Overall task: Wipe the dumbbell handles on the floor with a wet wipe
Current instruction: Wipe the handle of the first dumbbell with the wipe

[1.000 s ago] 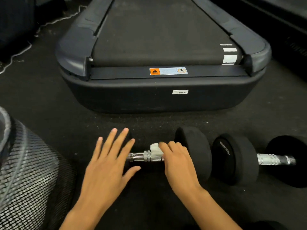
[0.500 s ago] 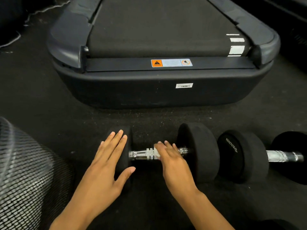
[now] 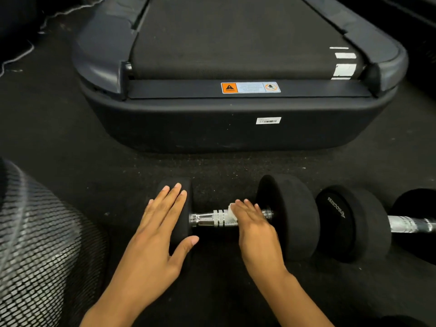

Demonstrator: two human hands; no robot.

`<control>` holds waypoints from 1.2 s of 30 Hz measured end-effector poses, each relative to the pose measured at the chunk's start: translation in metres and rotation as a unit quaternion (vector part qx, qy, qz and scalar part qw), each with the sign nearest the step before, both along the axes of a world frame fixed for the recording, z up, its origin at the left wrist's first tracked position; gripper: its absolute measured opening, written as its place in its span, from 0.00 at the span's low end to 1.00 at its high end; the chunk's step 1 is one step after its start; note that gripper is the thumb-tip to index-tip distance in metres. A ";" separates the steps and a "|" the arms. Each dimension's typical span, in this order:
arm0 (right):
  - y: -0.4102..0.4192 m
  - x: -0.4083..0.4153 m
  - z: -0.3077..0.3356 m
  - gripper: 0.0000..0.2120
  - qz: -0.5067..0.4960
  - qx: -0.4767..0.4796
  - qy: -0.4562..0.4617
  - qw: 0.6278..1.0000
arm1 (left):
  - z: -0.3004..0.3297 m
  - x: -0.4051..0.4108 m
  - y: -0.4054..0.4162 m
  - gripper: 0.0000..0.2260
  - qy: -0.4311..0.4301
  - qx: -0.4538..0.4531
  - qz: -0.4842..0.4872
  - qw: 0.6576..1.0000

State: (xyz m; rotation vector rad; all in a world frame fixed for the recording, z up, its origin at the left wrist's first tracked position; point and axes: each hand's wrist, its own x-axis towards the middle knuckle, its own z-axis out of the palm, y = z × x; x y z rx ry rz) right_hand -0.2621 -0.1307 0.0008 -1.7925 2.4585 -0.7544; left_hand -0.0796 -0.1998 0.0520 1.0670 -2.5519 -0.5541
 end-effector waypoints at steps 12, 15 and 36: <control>0.015 0.005 -0.001 0.24 0.057 0.014 -0.077 0.995 | 0.000 0.002 0.000 0.33 0.017 0.003 -0.007 1.000; 0.007 0.000 -0.005 0.18 0.047 -0.016 -0.074 0.996 | 0.000 0.001 0.000 0.33 0.017 0.003 -0.005 1.000; -0.007 -0.002 -0.003 0.20 0.061 0.005 -0.014 0.998 | 0.001 0.000 0.001 0.33 0.014 0.003 0.004 1.000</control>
